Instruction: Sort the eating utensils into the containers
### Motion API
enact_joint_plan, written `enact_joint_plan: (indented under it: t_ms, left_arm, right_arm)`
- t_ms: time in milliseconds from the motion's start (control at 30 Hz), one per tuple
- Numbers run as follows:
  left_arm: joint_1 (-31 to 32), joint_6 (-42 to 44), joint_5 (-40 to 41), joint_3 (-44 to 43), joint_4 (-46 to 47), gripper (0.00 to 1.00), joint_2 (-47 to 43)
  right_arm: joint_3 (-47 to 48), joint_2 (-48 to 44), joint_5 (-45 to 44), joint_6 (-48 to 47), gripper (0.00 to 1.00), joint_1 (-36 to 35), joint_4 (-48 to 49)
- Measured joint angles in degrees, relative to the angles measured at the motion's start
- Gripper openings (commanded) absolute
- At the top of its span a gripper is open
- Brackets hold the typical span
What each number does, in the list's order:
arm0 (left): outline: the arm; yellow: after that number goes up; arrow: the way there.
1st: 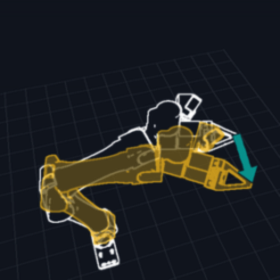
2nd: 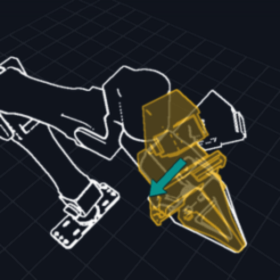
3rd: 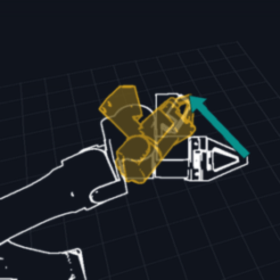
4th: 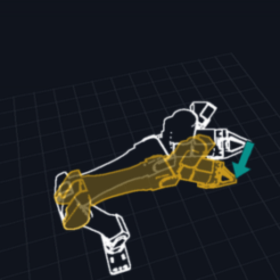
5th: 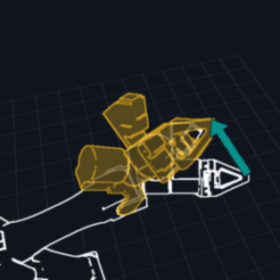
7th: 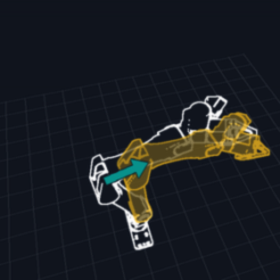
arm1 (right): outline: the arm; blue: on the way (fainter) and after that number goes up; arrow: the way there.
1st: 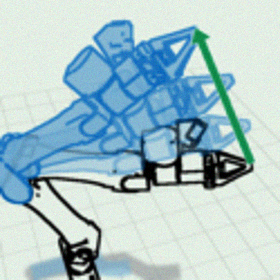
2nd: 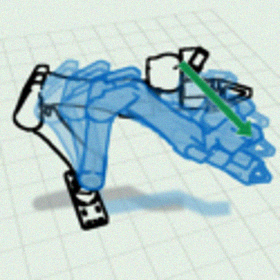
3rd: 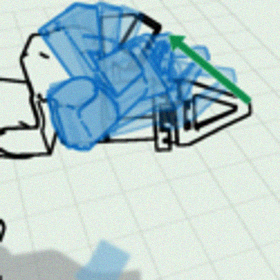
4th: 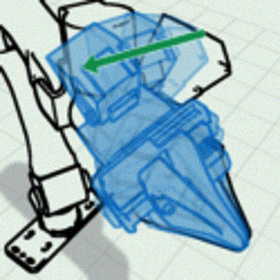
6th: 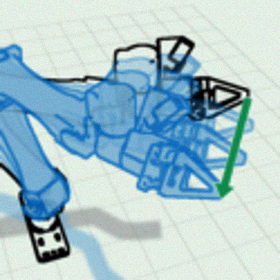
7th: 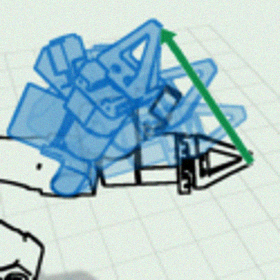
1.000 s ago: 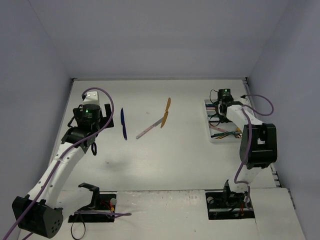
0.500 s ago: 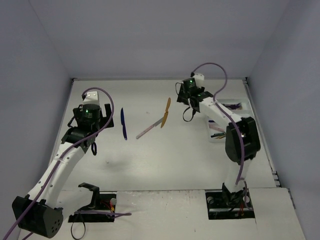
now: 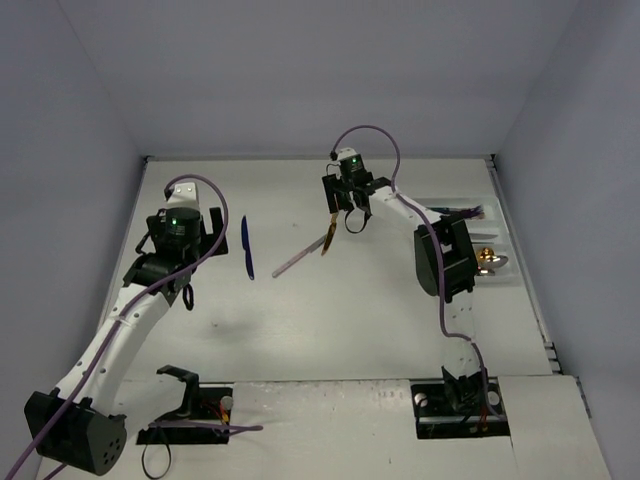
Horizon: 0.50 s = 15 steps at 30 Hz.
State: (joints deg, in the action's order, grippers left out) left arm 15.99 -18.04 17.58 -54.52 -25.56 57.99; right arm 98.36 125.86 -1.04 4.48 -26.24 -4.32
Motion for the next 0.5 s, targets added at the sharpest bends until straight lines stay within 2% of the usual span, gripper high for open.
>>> enact_joint_plan:
  t_ms: [300,500]
  left_arm:
    - [0.0,0.0,0.0,0.0,0.0,0.97,0.6]
    - [0.0,0.0,-0.2,0.0,0.0,0.97,1.0]
  right_arm:
    - [7.9,8.7,3.1,-2.9,0.60,0.0,1.9]
    - [9.2,11.5,3.0,-2.9,0.57,0.2,2.9]
